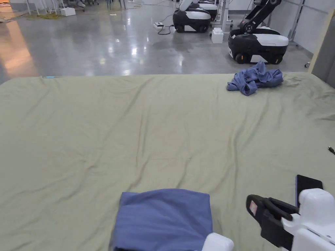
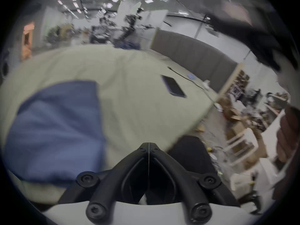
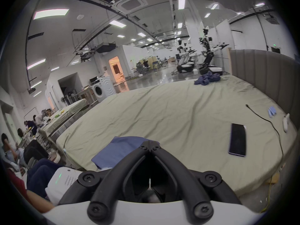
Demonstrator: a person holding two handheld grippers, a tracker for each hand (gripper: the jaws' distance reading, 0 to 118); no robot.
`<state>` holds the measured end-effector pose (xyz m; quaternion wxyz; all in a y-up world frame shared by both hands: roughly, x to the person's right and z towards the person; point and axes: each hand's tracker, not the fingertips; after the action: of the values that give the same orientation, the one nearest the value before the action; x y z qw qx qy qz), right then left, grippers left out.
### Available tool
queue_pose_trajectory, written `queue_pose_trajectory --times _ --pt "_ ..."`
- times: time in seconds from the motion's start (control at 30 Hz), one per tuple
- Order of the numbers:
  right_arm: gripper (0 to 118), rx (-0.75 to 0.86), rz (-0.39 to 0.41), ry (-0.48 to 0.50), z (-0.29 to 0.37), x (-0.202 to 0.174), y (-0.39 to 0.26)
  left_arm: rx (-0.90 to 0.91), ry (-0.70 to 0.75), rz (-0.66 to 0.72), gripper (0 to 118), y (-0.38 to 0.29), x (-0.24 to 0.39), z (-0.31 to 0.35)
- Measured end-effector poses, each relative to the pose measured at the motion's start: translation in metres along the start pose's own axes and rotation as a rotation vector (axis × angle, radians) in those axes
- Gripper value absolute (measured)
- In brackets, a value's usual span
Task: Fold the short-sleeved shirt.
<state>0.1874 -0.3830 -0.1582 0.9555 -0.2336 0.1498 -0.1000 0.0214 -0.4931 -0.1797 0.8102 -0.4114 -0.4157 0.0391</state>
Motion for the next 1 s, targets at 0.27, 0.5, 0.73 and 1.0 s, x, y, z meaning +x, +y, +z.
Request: queue_pose_trajectory --times 0.27,0.5,0.73,1.0 --pt "2 -0.260 0.028 0.099 -0.132 -0.022 -0.046 0.142 0.069 0.364 2 -0.002 -0.073 0.133" --pt "2 -0.285 -0.212 0.029 -0.163 -0.005 -0.099 0.176 0.036 0.651 90 0.034 -0.193 0.180" --pt "2 -0.272 -0.130 0.032 -0.163 -0.006 -0.100 -0.077 0.185 0.777 90 0.035 -0.268 0.120" --pt "2 -0.272 -0.159 0.047 -0.161 -0.005 -0.099 -0.046 -0.094 0.918 15 0.035 -0.272 0.104"
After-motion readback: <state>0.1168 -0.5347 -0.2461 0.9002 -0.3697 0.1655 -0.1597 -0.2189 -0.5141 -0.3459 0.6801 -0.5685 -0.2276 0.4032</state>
